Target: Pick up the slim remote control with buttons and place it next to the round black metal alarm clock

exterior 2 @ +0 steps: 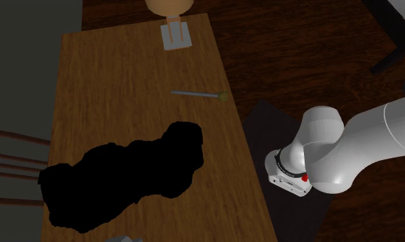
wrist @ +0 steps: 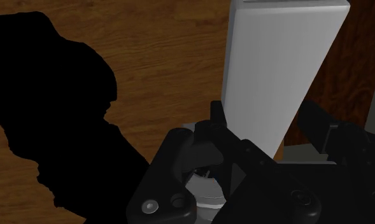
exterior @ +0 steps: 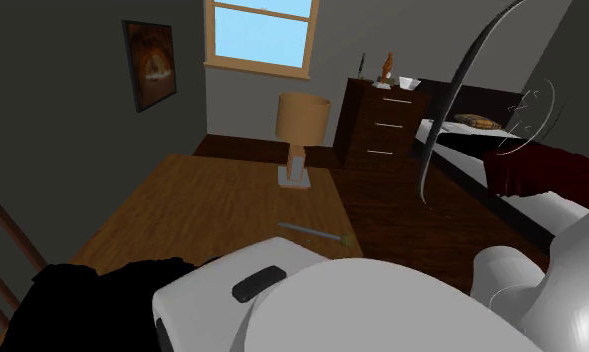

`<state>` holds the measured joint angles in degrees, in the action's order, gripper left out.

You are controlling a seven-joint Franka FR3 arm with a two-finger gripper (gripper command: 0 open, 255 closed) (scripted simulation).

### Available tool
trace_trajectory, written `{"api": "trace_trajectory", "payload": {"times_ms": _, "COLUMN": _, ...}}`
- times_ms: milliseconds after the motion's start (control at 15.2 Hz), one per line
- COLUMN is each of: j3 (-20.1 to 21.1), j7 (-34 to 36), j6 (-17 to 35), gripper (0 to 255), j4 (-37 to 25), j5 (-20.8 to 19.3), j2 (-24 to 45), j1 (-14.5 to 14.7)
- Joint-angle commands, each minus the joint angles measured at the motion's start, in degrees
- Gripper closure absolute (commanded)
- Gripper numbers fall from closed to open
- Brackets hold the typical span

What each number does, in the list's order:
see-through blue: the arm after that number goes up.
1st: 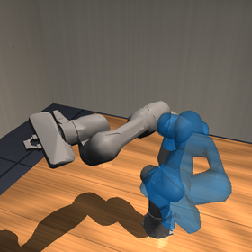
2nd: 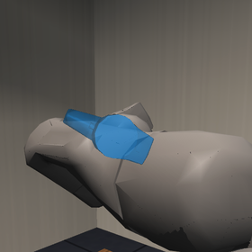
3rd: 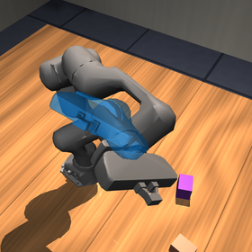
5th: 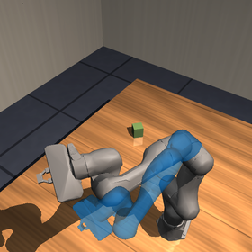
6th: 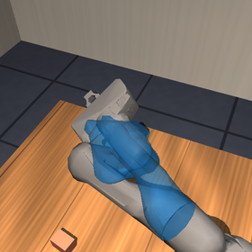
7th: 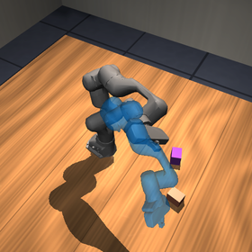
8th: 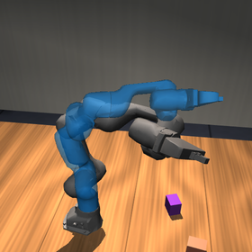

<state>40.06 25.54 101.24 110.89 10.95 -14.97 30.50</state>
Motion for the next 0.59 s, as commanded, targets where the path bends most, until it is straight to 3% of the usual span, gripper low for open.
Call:
{"api": "trace_trajectory", "payload": {"times_ms": 0, "j3": 0.17, "j7": -0.1, "j6": 1.74, "gripper": 255, "j4": 1.71, "j5": 0.1, "j2": -0.02, "j1": 0.08}}
{"api": "trace_trajectory", "payload": {"times_ms": 528, "j3": 0.97, "j7": -0.23, "j6": 7.89, "gripper": 255, "j4": 7.51, "j5": 0.31, "j2": 0.37, "j1": 0.32}}
